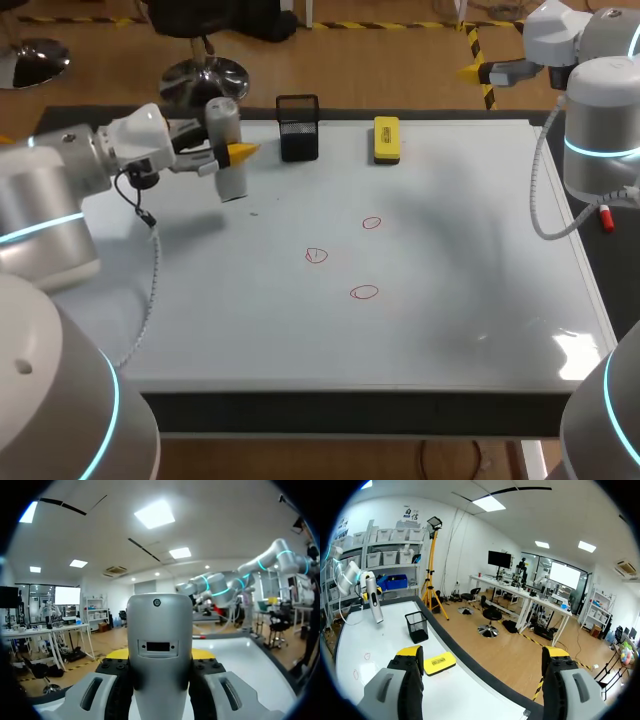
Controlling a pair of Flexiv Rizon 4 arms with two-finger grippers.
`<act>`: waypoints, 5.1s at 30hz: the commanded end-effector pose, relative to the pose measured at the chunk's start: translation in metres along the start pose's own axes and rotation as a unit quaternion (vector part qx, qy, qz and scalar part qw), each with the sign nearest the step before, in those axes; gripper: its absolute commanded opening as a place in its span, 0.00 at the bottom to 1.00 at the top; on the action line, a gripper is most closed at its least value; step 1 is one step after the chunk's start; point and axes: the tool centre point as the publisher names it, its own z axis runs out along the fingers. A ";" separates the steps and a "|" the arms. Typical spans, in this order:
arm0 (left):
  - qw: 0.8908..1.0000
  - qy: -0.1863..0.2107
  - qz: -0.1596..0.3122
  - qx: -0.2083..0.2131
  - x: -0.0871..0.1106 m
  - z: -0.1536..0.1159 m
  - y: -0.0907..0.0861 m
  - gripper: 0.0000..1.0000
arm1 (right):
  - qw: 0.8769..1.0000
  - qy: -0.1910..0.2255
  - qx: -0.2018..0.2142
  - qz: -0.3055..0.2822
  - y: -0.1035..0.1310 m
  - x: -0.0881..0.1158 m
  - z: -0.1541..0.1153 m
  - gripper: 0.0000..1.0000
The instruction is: Pick up the inspection probe, press it on each red-marked spot on the whiteboard one by one, put down the probe, pick up the eraser, and wipe off all the red marks.
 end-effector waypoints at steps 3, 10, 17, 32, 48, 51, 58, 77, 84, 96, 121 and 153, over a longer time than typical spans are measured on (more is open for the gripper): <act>1.000 -0.007 0.003 0.007 -0.003 -0.008 0.007 0.00 | 1.000 0.001 0.001 0.000 0.000 0.000 0.000 1.00; 1.000 -0.016 0.002 0.009 -0.008 -0.013 0.013 0.00 | 1.000 0.001 0.001 0.000 0.000 0.000 0.000 1.00; 1.000 -0.023 -0.004 0.008 -0.015 -0.016 0.020 0.00 | 1.000 0.001 0.001 0.000 0.000 0.000 0.000 1.00; 0.999 -0.033 -0.022 0.003 -0.021 -0.016 0.029 0.00 | 1.000 0.001 0.001 0.000 0.000 0.000 0.000 1.00; 0.999 -0.033 -0.022 0.003 -0.021 -0.016 0.029 0.00 | 1.000 0.001 0.001 0.000 0.000 0.000 0.000 1.00; 0.999 -0.033 -0.022 0.003 -0.021 -0.016 0.029 0.00 | 1.000 0.001 0.001 0.000 0.000 0.000 0.000 1.00; 0.999 -0.033 -0.022 0.003 -0.021 -0.016 0.029 0.00 | 0.999 0.015 0.019 -0.042 0.005 -0.010 0.000 1.00; 0.999 -0.033 -0.022 0.003 -0.021 -0.016 0.029 0.00 | 0.821 0.332 0.166 -0.434 0.041 0.049 0.067 1.00; 0.999 -0.033 -0.022 0.003 -0.021 -0.016 0.029 0.00 | 0.747 0.389 0.168 -0.512 0.042 0.059 0.082 1.00; 0.999 -0.033 -0.022 0.003 -0.021 -0.016 0.029 0.00 | 0.624 0.455 0.194 -0.605 0.016 0.071 0.087 1.00; 0.999 -0.033 -0.022 0.003 -0.021 -0.016 0.029 0.00 | 0.448 0.506 0.158 -0.720 -0.040 0.097 0.115 1.00; 0.999 -0.033 -0.022 0.003 -0.021 -0.016 0.029 0.00 | 0.393 0.507 0.111 -0.759 -0.090 0.134 0.146 1.00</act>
